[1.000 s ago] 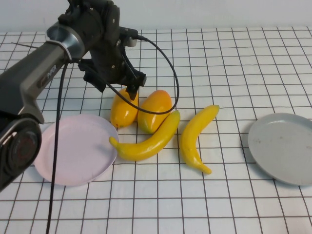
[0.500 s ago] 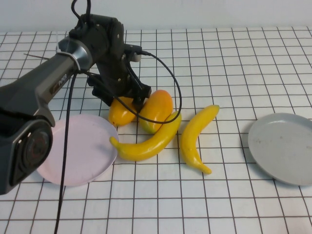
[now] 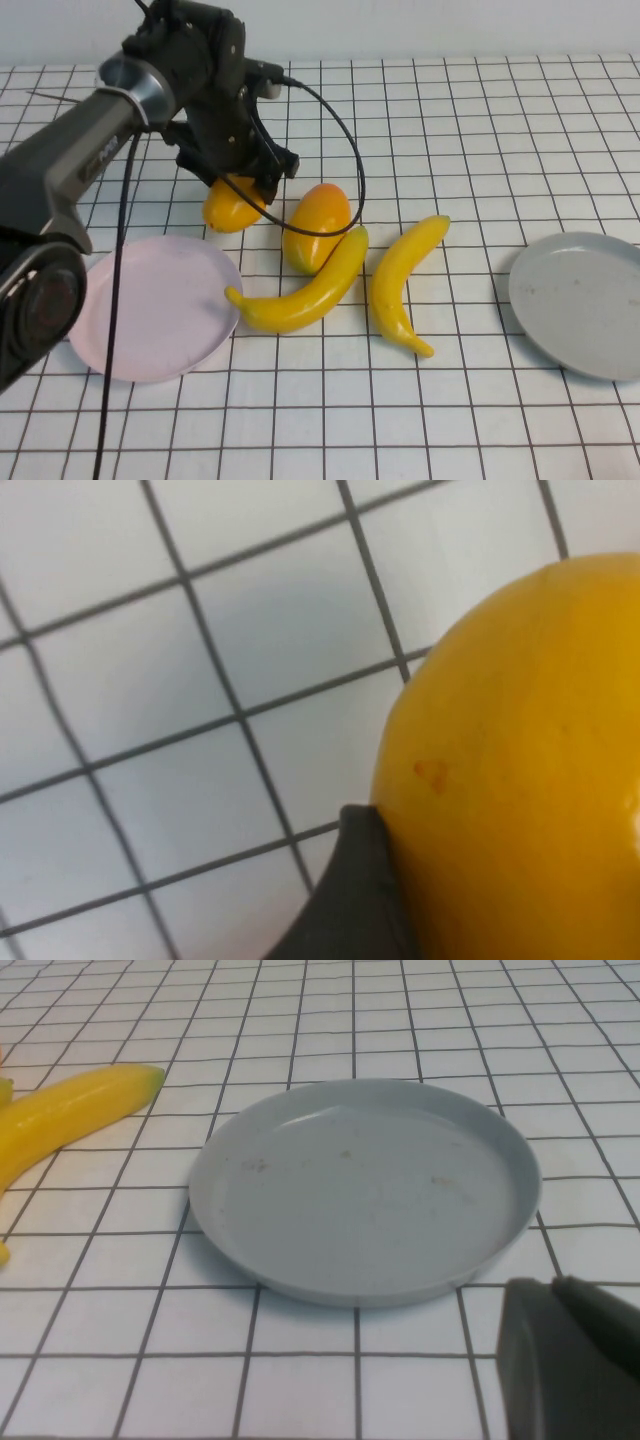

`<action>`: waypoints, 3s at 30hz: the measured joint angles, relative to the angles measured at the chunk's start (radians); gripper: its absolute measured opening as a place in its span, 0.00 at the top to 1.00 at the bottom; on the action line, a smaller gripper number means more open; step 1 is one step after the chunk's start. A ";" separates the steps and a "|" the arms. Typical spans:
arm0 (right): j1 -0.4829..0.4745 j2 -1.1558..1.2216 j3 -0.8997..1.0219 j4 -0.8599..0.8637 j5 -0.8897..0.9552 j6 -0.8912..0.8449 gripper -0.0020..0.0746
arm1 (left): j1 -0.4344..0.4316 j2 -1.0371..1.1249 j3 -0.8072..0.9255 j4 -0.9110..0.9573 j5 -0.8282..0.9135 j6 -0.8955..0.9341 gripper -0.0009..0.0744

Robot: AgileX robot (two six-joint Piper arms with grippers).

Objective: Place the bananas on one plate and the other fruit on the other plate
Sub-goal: Put one type of fruit in the left plate

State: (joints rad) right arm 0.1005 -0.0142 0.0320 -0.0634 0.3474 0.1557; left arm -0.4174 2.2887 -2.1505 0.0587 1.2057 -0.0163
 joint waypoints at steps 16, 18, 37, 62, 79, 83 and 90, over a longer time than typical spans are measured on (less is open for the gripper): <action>0.000 0.000 0.000 0.000 0.000 0.000 0.99 | 0.022 -0.408 0.637 0.076 -0.135 0.000 0.26; 0.000 0.000 0.000 0.000 0.000 0.000 0.99 | 0.031 -0.477 0.759 0.050 -0.254 -0.002 0.26; 0.000 0.000 0.000 0.000 0.000 0.000 0.99 | 0.155 -0.660 1.047 0.077 -0.420 -0.044 0.10; 0.000 0.000 0.000 0.000 0.000 0.000 0.99 | -0.149 -0.111 0.148 0.029 -0.060 0.063 0.10; 0.000 0.000 0.000 0.000 0.000 0.000 0.99 | -0.149 -0.003 0.130 -0.045 -0.109 0.118 0.10; 0.000 0.000 0.000 0.000 0.000 0.000 0.99 | -0.149 -0.003 0.129 -0.026 -0.114 0.129 0.15; 0.000 0.000 0.000 0.000 0.000 0.000 0.99 | -0.149 -0.049 0.092 0.114 -0.076 0.074 0.29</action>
State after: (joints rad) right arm 0.1005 -0.0142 0.0320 -0.0634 0.3474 0.1557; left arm -0.5662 2.2397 -2.0585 0.1724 1.1297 0.0576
